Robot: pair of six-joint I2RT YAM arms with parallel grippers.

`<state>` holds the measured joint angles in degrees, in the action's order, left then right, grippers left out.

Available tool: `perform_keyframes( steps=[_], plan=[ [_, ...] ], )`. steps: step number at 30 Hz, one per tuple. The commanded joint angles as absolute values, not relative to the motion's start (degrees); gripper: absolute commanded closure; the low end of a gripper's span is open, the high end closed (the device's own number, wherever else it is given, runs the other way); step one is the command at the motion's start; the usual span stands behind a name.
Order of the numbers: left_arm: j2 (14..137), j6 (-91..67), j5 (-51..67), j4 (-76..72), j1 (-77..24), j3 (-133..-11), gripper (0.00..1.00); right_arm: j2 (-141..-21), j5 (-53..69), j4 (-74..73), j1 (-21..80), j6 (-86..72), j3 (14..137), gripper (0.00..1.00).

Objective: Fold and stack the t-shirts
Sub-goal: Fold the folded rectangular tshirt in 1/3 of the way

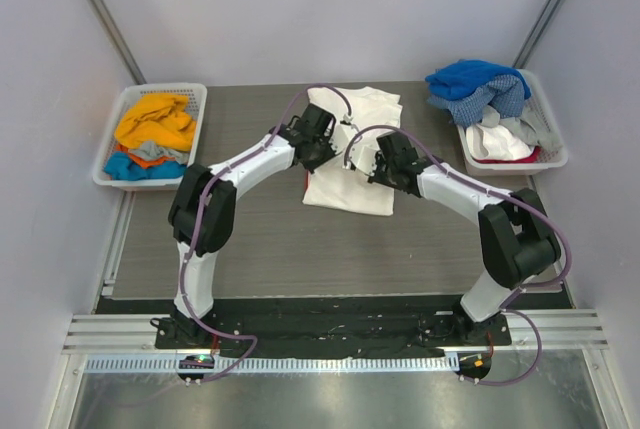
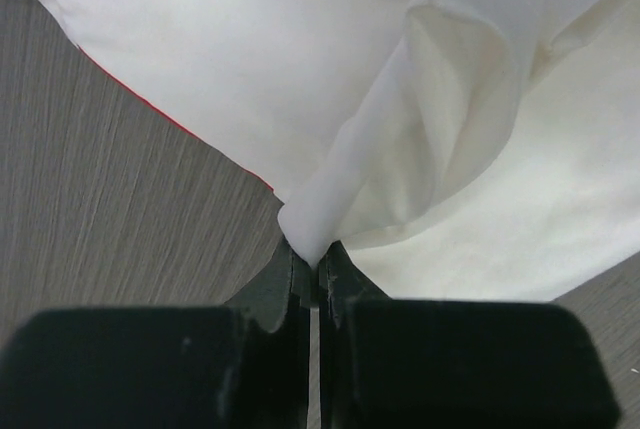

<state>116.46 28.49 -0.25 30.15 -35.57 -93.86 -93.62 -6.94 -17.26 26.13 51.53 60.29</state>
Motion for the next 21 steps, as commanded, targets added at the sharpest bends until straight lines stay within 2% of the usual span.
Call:
perform_keyframes(
  steps=[1,21],
  plan=[
    [118.5,29.3,-1.1,29.3,-35.1,-96.5,1.0,-95.3,-9.0,-11.9,25.2,51.0,64.8,0.99],
    [122.6,27.0,-1.8,26.0,-33.0,-98.2,1.0,-101.8,-10.1,-5.2,23.8,47.9,70.2,0.99]
  ],
)
